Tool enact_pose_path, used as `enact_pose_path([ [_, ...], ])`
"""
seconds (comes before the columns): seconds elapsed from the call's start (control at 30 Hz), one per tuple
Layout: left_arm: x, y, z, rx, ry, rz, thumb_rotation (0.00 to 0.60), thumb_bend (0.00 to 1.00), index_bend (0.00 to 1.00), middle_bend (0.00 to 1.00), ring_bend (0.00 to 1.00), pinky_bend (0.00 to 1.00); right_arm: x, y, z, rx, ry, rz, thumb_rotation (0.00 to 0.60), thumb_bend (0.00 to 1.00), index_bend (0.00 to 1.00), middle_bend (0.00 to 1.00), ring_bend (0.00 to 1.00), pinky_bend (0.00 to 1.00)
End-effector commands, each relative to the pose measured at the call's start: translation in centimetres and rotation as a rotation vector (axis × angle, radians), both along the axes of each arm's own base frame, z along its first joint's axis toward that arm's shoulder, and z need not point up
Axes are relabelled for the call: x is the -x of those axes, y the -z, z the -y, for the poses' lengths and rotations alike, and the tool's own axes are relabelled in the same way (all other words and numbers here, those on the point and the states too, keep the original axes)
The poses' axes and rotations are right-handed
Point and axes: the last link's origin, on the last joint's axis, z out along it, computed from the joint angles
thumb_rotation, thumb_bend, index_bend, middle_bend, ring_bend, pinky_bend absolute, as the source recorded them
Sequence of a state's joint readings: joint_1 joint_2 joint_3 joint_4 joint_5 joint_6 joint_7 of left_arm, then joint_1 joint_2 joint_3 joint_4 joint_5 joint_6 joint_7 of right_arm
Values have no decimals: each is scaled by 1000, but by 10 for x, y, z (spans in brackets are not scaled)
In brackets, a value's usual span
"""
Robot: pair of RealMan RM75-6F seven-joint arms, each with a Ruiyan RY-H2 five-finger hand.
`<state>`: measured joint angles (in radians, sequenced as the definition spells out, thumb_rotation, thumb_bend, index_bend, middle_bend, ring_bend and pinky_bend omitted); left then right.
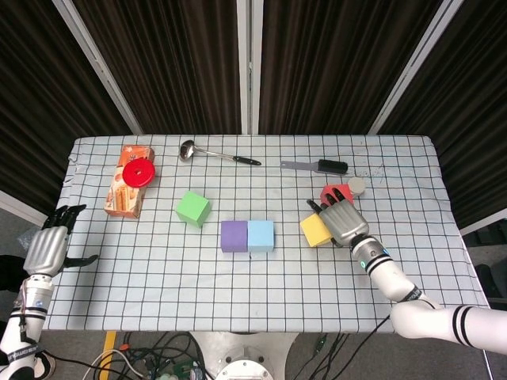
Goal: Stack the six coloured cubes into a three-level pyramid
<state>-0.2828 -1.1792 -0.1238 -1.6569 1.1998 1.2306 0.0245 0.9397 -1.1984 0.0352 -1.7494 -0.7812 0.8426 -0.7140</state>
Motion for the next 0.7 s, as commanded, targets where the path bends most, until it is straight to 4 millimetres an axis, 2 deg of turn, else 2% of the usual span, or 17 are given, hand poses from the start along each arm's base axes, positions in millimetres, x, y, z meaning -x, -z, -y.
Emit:
enact_pose_path([
  [0.03,1,0,0,-2,-3,1,600,17,91,101,14,109,-8,5,2,-11,-10,-2,600,331,0,605,97,0],
  [0.3,6,-3,1,-10,-13,8,600,17,91,101,14,108,-34,25,6,-64,-43,-81,600,327,0,605,96,0],
  [0.47,9,-5,2,-11,-18,4,600,17,91,101,14,109,-43,36,6,-82,-26,-122,600,309,0,581,96,0],
  [0.57,11,-7,3,-17,-22,8,600,17,91,101,14,108,-46,42,7,-90,4,-130,600,276,0,522,86,0],
  [0.7,13,-8,4,-18,-27,10,600,16,91,101,14,109,-50,43,8,-90,32,-121,600,162,0,368,27,0],
])
